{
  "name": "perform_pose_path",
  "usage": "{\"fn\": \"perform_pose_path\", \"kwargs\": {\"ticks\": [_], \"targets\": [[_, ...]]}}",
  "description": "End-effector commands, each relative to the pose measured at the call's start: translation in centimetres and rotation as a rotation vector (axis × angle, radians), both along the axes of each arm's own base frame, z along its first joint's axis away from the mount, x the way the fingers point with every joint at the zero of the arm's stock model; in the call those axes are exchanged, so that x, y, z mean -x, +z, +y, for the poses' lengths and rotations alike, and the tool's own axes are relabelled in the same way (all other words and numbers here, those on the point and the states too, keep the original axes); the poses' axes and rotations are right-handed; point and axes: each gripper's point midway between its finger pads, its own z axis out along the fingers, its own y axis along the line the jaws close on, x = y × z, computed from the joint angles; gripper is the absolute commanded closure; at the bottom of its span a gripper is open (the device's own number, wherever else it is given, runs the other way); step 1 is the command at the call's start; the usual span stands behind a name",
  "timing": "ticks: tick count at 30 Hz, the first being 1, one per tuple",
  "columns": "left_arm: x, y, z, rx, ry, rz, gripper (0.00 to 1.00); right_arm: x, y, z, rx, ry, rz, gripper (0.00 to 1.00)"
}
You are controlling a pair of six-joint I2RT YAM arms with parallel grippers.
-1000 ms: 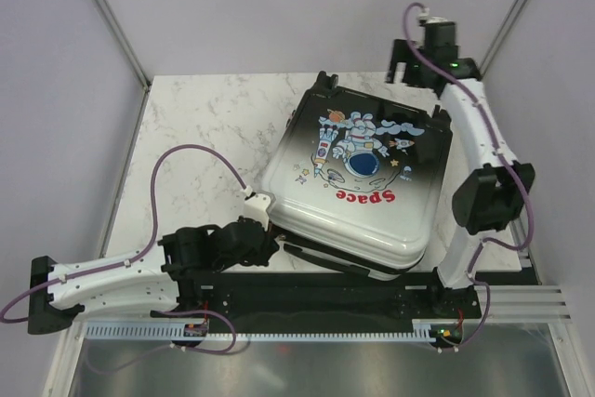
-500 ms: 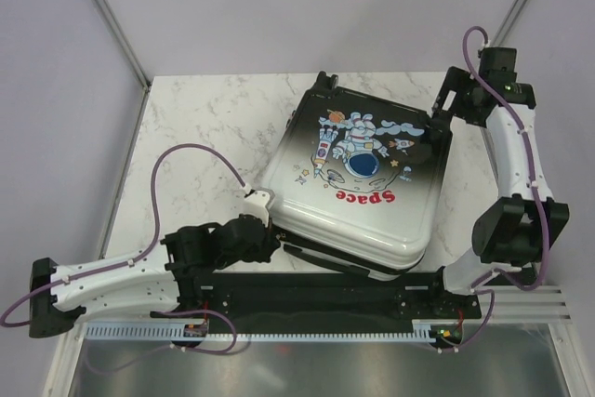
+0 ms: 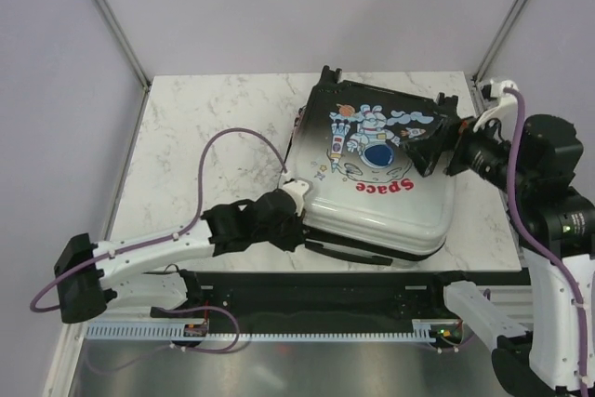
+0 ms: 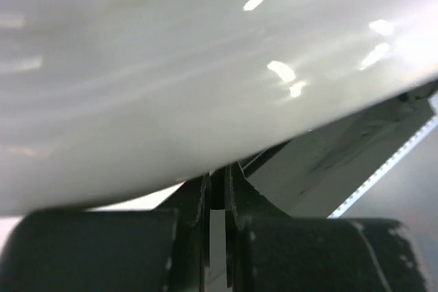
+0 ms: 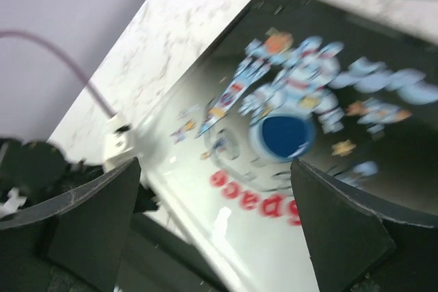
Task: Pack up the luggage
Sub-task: Zip the luggage at the center of the board.
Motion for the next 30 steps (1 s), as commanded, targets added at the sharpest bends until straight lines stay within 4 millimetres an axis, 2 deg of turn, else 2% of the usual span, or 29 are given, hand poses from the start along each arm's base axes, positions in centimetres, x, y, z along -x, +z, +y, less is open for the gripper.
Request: {"fn": "perform_pose_path", "kwargs": {"ticks": [1, 2, 3, 5, 6, 9, 10, 12, 13, 15, 19, 22, 24, 30], "targets": [[-1.4, 3.6, -8.4, 0.207, -0.225, -0.095, 0.98, 3.1, -7.3, 2.9, -0.054, 0.199, 0.284, 0.02], [-1.7, 4.1, -9.2, 0.232, -0.236, -0.106, 0.98, 4.1, -8.2, 3.1, -0.059, 0.225, 0.324, 0.02], [-1.6, 3.4, -9.9, 0.231, -0.258, -0.082, 0.98, 4.9, -9.9, 3.2, -0.043, 0.255, 0.364, 0.03], [-2.1, 4.3, -11.3, 0.270, -0.274, -0.090, 0.98, 7.3, -11.8, 3.4, -0.036, 0.301, 0.446, 0.04], [-1.8, 3.5, -11.8, 0.265, -0.299, -0.062, 0.98, 7.9, -12.7, 3.4, -0.019, 0.309, 0.467, 0.04], [-2.3, 4.6, -13.5, 0.295, -0.324, -0.062, 0.98, 9.3, -17.0, 2.4, 0.043, 0.287, 0.563, 0.04], [-2.8, 4.8, -14.0, 0.301, -0.317, -0.060, 0.98, 9.8, -17.8, 2.1, 0.056, 0.278, 0.573, 0.04], [-3.8, 5.2, -13.9, 0.308, -0.284, -0.066, 0.98, 10.6, -20.7, 1.6, 0.090, 0.267, 0.645, 0.05], [-4.3, 5.3, -13.8, 0.308, -0.267, -0.068, 0.98, 11.0, -21.4, 1.3, 0.097, 0.259, 0.644, 0.05], [-5.3, 5.3, -13.3, 0.305, -0.235, -0.071, 0.98, 10.6, -21.9, 1.2, 0.093, 0.213, 0.627, 0.05], [-6.5, 5.2, -12.8, 0.310, -0.198, -0.058, 0.98, 9.2, -23.6, 0.7, 0.107, 0.142, 0.697, 0.09], [-7.3, 5.1, -12.7, 0.312, -0.181, -0.048, 0.98, 7.1, -24.0, 0.7, 0.118, 0.118, 0.609, 0.09], [-7.8, 5.3, -12.8, 0.313, -0.172, -0.044, 0.98, 6.9, -24.9, 1.0, 0.109, 0.119, 0.621, 0.09], [-8.7, 5.4, -12.2, 0.323, -0.150, -0.004, 0.98, 5.4, -25.2, 1.9, 0.118, 0.130, 0.546, 0.09]]}}
